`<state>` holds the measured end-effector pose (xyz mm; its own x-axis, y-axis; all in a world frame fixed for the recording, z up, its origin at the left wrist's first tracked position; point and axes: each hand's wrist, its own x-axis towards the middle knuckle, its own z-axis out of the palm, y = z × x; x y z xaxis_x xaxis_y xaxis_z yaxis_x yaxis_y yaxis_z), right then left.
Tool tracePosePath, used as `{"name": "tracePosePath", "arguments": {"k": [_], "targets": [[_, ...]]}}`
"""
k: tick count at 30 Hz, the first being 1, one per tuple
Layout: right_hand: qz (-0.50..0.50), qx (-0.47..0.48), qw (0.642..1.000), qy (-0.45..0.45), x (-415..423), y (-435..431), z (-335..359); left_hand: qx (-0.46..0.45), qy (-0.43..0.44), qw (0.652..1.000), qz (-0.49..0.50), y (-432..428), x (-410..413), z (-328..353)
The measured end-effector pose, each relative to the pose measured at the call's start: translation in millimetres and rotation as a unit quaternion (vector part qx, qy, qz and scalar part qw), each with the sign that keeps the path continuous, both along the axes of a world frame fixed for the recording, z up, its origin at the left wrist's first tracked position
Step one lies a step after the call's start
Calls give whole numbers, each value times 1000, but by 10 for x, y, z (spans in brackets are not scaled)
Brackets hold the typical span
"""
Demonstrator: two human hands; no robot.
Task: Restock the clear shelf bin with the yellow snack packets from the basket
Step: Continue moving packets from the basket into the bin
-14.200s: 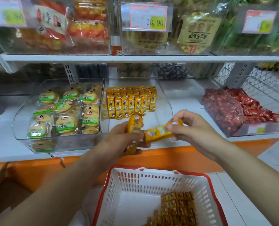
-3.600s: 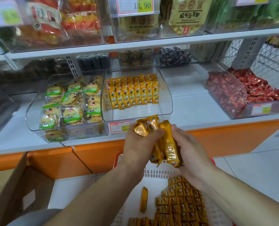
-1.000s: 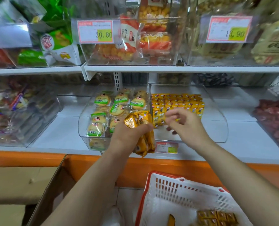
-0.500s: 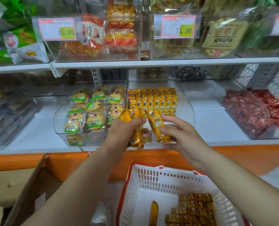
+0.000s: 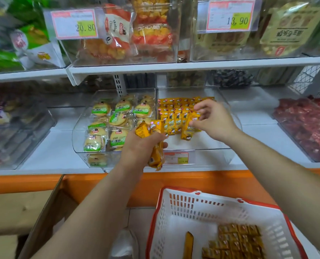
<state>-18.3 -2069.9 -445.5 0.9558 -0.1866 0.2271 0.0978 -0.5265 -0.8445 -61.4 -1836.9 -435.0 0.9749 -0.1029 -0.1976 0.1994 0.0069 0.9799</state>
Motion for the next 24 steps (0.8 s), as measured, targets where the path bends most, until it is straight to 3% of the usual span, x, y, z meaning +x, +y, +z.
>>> {"name": "tracePosePath", "arguments": {"k": [7,20,22,24], "targets": [[7,-220,975,20,772,306,-312,8,-8,1000,9,155,95,-77],[-11,-269,961,60,956,363,-505,4,-16,1000,-4,111,127,-101],[-25,-241,970,26,768,323,-378,-4,-14,1000,-5,117,134,-107],[-23,-147,989,-4,457,304,-244,-16,-6,1000,-11,102,129,-107]]}}
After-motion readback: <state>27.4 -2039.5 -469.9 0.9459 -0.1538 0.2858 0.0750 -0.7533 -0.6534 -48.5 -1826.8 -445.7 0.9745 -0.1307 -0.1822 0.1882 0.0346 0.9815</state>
